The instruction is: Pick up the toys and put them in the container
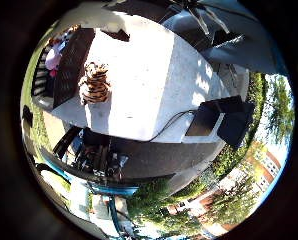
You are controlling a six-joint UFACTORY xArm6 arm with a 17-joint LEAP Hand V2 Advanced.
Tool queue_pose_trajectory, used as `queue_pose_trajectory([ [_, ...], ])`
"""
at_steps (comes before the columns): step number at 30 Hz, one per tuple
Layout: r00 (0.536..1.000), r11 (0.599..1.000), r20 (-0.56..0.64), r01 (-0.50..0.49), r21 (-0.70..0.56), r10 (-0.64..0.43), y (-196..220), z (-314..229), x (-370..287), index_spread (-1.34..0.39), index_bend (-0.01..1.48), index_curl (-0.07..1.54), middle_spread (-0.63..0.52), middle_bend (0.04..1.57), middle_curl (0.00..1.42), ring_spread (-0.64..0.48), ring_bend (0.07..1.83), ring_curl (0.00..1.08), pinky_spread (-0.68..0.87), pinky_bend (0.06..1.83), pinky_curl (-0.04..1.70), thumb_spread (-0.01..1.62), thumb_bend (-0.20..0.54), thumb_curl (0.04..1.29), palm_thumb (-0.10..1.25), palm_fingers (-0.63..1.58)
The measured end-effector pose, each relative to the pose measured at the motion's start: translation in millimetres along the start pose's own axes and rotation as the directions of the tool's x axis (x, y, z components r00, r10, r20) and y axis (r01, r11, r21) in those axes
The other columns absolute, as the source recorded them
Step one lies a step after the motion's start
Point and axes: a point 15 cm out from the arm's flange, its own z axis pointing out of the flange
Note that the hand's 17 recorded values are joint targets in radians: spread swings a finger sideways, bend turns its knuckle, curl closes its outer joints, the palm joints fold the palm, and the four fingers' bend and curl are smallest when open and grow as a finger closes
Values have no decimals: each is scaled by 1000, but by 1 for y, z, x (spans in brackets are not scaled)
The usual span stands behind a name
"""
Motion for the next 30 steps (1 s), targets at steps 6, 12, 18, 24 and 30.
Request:
queue_pose_trajectory([
  [6, 1000, 998, 16, -5, -57, 6, -25, 94, 8, -201, 157, 248, 101, 164, 311, 292, 454, 313, 493, 741, 371, 1129, -29, 493, 733, 48],
  [12, 1000, 991, 19, 10, -137, -8, -29, 145, -15, -195, 162, 248, 128, 158, 300, 298, 448, 314, 492, 781, 365, 1122, -32, 454, 715, 9],
  [18, 997, 983, -72, -3, -182, -11, -35, 166, -10, -96, 137, 228, 80, 230, 323, 288, 599, 338, 497, 832, 341, 1116, -31, 420, 704, 277],
  [24, 989, 979, -144, -2, -204, -28, -37, 168, -3, -207, 122, 184, -32, 621, 486, 175, 1018, 483, 441, 962, 405, 1107, -10, 430, 770, 881],
  [30, 985, 985, -169, 12, -170, -41, -45, 163, 2, -381, 243, 124, -128, 931, 690, 45, 1309, 648, 391, 1152, 546, 1075, 12, 494, 921, 984],
])
